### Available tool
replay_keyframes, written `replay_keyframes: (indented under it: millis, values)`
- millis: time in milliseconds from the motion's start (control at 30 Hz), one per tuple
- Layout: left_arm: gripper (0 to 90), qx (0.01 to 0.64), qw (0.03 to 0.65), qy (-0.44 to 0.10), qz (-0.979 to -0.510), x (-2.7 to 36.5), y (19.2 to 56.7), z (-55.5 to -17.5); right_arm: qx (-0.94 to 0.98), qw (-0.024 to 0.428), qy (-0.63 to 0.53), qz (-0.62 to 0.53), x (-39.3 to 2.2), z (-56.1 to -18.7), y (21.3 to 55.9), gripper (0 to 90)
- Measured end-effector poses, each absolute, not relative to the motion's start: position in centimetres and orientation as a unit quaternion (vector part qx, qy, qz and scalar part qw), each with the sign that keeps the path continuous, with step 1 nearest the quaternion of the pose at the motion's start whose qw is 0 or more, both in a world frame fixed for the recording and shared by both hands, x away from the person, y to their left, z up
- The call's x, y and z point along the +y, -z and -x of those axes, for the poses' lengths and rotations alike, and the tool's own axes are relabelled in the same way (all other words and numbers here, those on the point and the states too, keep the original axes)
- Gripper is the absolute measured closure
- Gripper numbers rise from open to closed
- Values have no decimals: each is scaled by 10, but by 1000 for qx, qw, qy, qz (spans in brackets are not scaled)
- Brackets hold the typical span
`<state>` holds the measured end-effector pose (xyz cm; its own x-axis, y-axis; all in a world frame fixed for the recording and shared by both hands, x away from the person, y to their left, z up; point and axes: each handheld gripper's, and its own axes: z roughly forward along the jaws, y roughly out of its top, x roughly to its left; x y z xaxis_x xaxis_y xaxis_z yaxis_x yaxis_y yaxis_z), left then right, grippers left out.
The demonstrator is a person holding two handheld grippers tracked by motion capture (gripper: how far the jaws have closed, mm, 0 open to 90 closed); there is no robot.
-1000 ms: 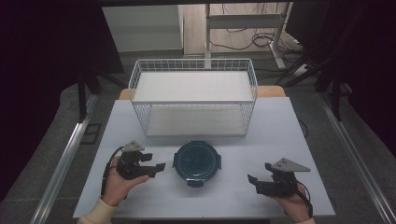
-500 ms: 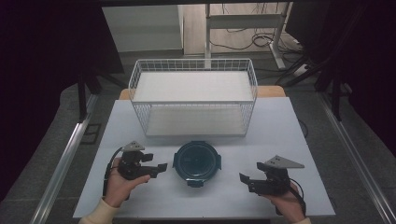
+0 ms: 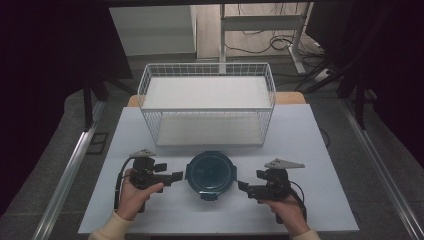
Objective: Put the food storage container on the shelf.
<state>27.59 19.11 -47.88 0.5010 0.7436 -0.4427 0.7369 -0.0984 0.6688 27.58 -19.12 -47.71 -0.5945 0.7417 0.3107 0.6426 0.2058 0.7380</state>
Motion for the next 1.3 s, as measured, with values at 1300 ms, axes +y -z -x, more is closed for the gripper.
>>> replay_keyframes:
  millis: [1300]
  values:
    - [134,538,448,130,-702,162,516,-308,730,-86,-428,-525,-144,-316,510,86]
